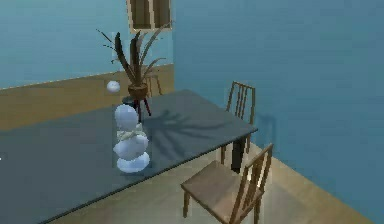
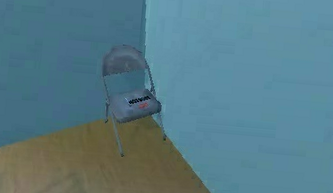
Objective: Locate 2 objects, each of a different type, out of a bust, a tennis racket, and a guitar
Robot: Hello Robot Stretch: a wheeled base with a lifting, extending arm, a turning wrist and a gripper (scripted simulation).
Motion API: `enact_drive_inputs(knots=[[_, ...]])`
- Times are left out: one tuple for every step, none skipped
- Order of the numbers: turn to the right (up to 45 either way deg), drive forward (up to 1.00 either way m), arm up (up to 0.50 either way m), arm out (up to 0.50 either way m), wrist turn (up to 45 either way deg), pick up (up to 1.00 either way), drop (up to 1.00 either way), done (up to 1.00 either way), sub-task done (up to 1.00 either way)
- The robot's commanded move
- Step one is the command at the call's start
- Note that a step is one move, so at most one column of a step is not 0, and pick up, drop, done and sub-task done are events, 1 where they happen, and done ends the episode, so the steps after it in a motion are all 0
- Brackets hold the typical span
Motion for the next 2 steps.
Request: enact_drive_inputs(knots=[[-18.0, 0.00, 0.00, 0.00, 0.0, 0.00, 0.00, 0.00, 0.00], [0.0, 0.00, 0.00, 0.00, 0.0, 0.00, 0.00, 1.00, 0.00]])
